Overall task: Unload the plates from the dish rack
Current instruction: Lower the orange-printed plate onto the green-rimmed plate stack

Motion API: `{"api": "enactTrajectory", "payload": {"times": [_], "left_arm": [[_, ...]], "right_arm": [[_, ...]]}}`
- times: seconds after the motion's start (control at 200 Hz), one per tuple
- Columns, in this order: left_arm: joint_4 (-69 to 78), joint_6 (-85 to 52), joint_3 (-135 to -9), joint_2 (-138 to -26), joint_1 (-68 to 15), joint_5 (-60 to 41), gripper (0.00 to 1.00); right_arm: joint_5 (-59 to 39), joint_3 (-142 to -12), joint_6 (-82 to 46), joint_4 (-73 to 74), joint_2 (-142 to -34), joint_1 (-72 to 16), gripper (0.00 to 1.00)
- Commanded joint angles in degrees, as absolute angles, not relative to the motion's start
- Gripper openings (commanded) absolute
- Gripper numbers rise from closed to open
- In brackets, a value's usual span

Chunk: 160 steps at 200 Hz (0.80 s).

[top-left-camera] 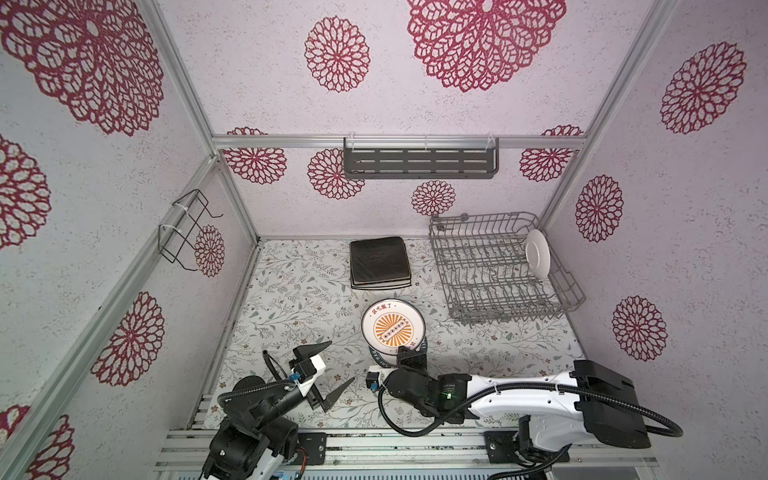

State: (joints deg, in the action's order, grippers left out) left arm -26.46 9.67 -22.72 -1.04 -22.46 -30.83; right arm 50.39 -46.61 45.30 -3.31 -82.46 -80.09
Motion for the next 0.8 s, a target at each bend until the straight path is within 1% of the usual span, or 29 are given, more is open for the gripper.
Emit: {"api": "enactTrajectory", "payload": {"times": [0.0,0.796], "left_arm": [[-26.49,10.73,-22.41,-0.88,-22.48,-31.38,0.97],[-26.46,10.81,-22.41,-1.05,-22.50,-31.44,0.97]], "right_arm": [[52.84,-46.98,42.55,-2.45,-82.08,-80.44,0.00],[50.71,-45.45,39.68,-3.16,-85.07,-80.51,0.00]]}}
